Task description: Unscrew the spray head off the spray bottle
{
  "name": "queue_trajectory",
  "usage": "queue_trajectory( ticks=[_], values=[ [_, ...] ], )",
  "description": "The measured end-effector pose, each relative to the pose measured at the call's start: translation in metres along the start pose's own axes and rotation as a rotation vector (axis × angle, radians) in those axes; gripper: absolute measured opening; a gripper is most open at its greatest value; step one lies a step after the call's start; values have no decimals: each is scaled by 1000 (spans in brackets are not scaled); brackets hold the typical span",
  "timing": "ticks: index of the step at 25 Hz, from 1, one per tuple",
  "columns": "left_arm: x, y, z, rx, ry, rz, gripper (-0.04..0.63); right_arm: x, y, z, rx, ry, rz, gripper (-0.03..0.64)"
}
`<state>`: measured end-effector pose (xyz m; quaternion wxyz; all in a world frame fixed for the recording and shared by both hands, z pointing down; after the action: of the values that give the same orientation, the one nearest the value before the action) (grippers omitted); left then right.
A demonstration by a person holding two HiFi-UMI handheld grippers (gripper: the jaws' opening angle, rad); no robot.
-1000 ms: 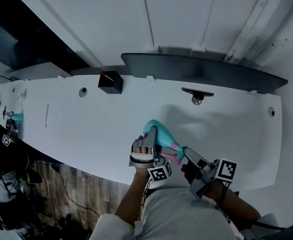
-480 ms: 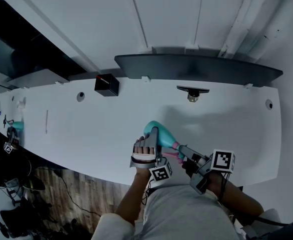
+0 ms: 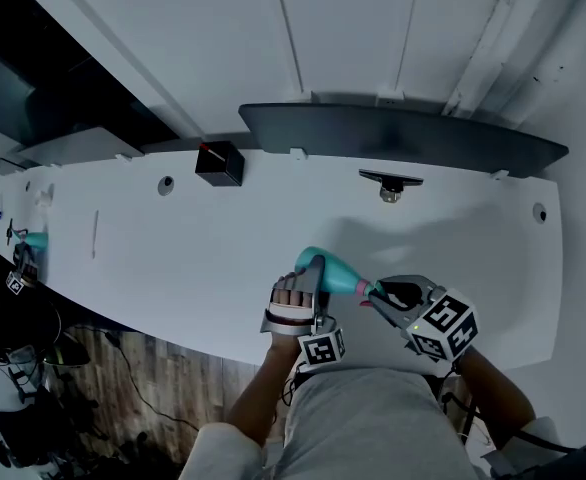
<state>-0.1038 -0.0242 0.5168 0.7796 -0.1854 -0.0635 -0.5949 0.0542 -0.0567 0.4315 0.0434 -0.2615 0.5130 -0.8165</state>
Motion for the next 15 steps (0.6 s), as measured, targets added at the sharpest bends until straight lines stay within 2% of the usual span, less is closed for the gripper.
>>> queue_trajectory(
  ticks=[3,4,5,6,9,12,14,15],
  values=[
    [-3,7,2,-112,-52,7,397,0,3,-30,-882,60,-158,86],
    [-3,9,4,-142,-58,2,397,0,-1,-38,-1128,87,-200,87],
    [-4,11,5,-169,-59,-4,397,0,-5,-44,-1279,110,-224,86],
    [-4,12,7,-192,-55,-10,397,-1,-6,-46,-1327,125,-226,87],
    [-5,13,7,-223,-40,-20,397,-3,-2,-44,-1222,129,-193,87],
    [-4,13,7,-225,-35,-21,396,-3,-4,-43,-1203,96,-166,89],
    [-5,9,5,-242,-18,-36,397,-6,1,-44,-1118,44,-49,115],
    [-5,7,4,-249,-5,-47,397,-11,7,-43,-1007,13,50,160]
  ],
)
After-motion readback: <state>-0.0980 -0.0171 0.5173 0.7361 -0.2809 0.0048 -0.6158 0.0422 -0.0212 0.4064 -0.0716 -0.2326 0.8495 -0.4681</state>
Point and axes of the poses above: the fingertips, and each gripper's own axes: x forward along the fingers, z to its right, y out of its top, the point moved 10 cm from there along -x, backward along the fingers, and after that the axes turned 13 degrees about z, right-handed, at the moved point
